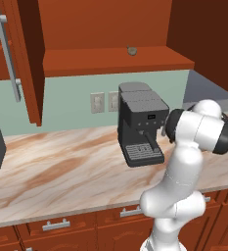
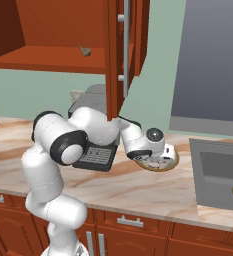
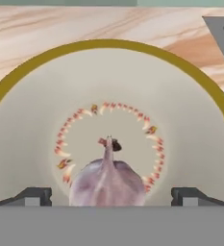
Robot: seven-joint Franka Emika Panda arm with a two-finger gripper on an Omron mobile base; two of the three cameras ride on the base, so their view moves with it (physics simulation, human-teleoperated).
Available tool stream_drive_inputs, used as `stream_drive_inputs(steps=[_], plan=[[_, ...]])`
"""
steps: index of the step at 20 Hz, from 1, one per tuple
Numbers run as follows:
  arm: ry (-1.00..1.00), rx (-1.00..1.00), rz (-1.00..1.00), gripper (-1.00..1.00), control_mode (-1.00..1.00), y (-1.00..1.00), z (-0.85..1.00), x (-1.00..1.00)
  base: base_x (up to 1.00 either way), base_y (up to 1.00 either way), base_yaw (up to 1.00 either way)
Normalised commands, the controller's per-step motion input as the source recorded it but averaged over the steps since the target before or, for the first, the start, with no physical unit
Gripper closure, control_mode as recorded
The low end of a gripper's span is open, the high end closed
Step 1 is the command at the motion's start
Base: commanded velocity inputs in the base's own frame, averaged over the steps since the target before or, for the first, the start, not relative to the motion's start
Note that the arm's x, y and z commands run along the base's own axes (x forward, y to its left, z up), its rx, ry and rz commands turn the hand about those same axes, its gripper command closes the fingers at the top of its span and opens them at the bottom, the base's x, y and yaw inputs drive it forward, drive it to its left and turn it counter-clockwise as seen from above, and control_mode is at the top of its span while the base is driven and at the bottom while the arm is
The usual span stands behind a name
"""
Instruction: Pick the garlics from the cabinet and place them in one bowl. Pick the peach from the sink and place it in the other bowl.
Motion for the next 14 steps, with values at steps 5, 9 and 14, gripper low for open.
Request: stream_drive_inputs(steps=[5,9,14], plan=[[-0.11,0.00,0.00,-1.00,-1.00,0.00,0.51,-0.43,0.00,0.00,0.00],[-0.12,0.00,0.00,-1.00,-1.00,0.00,0.54,-0.34,0.00,0.00,0.00],[-0.14,0.00,0.00,-1.00,-1.00,0.00,0.51,-0.42,0.00,0.00,0.00]])
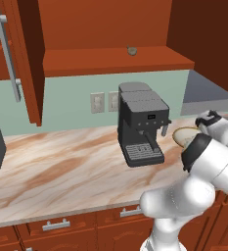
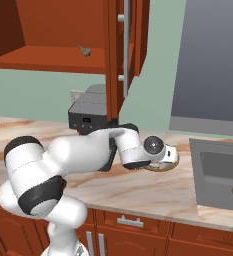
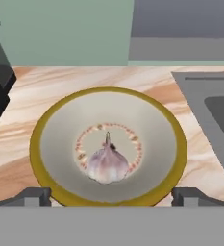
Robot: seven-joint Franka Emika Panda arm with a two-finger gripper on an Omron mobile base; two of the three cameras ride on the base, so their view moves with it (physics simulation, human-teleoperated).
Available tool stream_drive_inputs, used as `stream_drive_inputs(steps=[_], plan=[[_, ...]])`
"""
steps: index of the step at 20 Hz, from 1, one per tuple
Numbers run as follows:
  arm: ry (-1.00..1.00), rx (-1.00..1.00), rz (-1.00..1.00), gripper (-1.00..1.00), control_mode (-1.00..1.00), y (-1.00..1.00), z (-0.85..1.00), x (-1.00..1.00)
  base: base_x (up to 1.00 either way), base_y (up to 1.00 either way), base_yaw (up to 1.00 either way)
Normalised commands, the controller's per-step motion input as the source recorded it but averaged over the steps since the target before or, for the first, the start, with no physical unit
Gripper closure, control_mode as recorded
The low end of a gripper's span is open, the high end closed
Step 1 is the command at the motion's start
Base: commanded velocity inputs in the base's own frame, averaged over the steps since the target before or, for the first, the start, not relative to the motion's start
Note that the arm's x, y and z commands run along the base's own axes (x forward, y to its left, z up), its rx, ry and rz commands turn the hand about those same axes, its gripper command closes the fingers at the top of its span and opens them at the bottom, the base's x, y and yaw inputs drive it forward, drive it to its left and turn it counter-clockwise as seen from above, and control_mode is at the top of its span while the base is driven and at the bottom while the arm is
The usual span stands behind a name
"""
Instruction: Pick the garlics from the cabinet and place them in one bowl. Pick the peach from the sink and place it in the other bowl.
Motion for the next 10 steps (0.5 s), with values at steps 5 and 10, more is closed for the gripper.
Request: stream_drive_inputs(steps=[5,10], plan=[[-0.03,0.00,0.00,-1.00,-1.00,0.04,0.40,-0.70,0.00,0.00,0.00],[0.00,0.00,0.00,-1.00,-1.00,0.15,0.41,-0.72,0.00,0.00,0.00]])
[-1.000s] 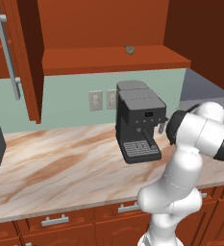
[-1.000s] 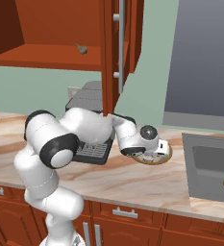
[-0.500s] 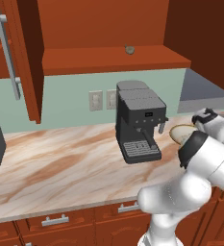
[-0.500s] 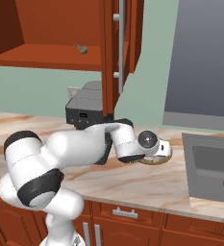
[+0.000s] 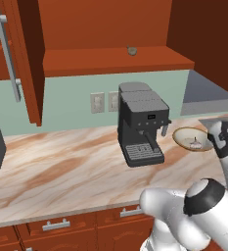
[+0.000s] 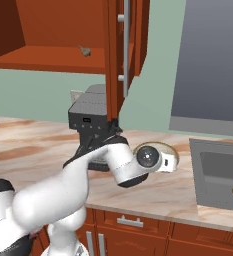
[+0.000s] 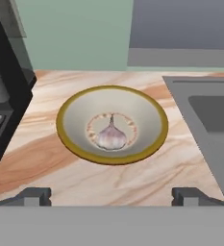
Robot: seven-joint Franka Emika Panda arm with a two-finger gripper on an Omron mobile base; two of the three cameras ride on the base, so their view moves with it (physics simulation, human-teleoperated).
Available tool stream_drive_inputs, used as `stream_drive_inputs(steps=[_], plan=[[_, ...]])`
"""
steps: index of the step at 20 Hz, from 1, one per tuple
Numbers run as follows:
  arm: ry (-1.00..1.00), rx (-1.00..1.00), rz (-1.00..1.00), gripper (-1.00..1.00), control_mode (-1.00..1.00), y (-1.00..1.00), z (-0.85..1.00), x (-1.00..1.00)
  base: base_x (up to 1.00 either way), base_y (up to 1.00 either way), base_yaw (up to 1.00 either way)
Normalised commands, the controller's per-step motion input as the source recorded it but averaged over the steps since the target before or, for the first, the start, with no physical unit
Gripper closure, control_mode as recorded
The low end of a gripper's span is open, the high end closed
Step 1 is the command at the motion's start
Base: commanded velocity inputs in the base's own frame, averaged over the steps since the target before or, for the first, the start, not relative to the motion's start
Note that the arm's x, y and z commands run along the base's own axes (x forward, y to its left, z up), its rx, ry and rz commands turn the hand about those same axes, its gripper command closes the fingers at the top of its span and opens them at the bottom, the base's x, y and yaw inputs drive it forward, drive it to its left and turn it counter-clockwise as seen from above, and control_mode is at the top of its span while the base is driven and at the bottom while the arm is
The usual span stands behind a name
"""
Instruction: Pick the garlics from the cabinet and place them in one bowl. Pick the peach from the sink and place it in the other bowl.
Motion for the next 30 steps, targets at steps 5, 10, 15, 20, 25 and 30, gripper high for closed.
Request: stream_drive_inputs(steps=[5,10,15,20,25,30], plan=[[-0.02,0.00,-0.02,-1.00,-1.00,0.27,0.50,-0.59,0.00,0.00,0.00],[-0.05,0.00,-0.02,-1.00,-1.00,0.40,0.52,-0.50,0.00,0.00,0.00],[-0.01,0.00,0.00,-1.00,-1.00,0.46,0.48,-0.44,0.00,0.00,0.00],[-0.01,0.00,0.00,-1.00,-1.00,0.65,0.48,-0.34,0.00,0.00,0.00],[-0.01,0.00,0.00,-1.00,-1.00,0.62,0.53,-0.41,0.00,0.00,0.00],[0.00,0.00,0.00,-1.00,-1.00,0.59,0.61,-0.27,0.00,0.00,0.00]])
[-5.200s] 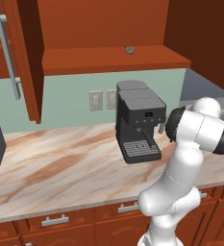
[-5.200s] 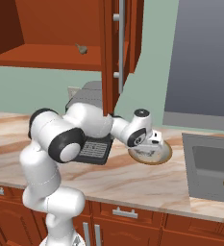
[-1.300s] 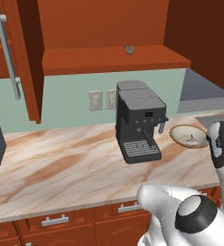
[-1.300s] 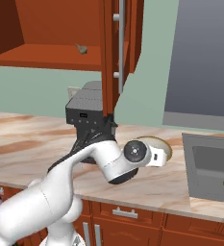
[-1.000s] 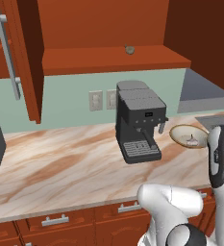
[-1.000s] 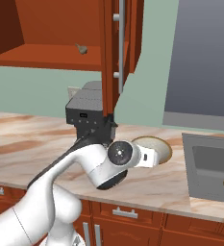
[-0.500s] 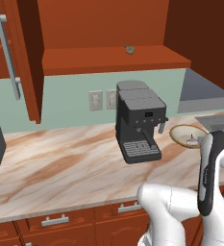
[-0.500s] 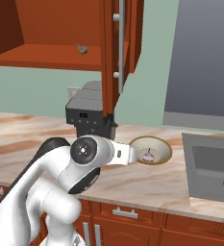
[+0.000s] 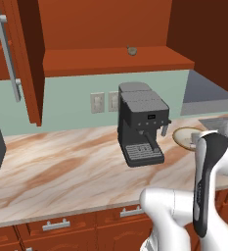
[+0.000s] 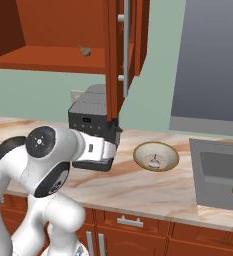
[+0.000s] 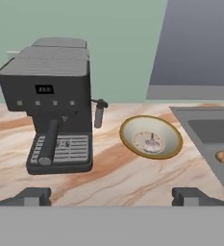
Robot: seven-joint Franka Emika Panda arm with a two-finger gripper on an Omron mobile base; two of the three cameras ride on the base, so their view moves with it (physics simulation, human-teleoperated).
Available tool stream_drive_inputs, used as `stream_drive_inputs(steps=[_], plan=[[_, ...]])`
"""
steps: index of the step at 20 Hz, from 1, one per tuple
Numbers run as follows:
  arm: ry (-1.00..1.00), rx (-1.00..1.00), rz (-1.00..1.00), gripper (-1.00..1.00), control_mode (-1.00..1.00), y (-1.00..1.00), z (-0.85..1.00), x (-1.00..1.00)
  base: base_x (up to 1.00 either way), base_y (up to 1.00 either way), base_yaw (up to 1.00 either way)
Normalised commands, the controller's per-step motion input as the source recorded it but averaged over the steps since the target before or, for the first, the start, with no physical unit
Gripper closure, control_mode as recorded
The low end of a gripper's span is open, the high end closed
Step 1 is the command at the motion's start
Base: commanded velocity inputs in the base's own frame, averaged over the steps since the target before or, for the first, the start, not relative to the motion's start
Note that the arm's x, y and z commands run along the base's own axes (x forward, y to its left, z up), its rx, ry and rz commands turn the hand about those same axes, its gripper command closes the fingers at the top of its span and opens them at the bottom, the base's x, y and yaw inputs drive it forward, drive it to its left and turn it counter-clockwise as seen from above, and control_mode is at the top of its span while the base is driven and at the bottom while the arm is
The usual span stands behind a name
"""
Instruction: Pick the garlics from the cabinet and place them in one bowl. Pick the peach from the sink and place it in the other bowl.
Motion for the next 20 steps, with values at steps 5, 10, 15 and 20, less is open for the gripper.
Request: stream_drive_inputs(steps=[5,10,15,20], plan=[[0.00,0.00,0.00,-1.00,-1.00,0.54,0.60,-0.06,0.00,0.00,0.00],[-0.03,0.00,0.00,-1.00,-1.00,0.39,0.58,-0.01,0.00,0.00,0.00],[-0.08,0.00,0.00,-1.00,-1.00,0.27,0.51,0.00,0.00,0.00,0.00],[-0.10,0.07,0.00,-1.00,-1.00,0.14,0.37,0.00,0.00,0.00,0.00]])
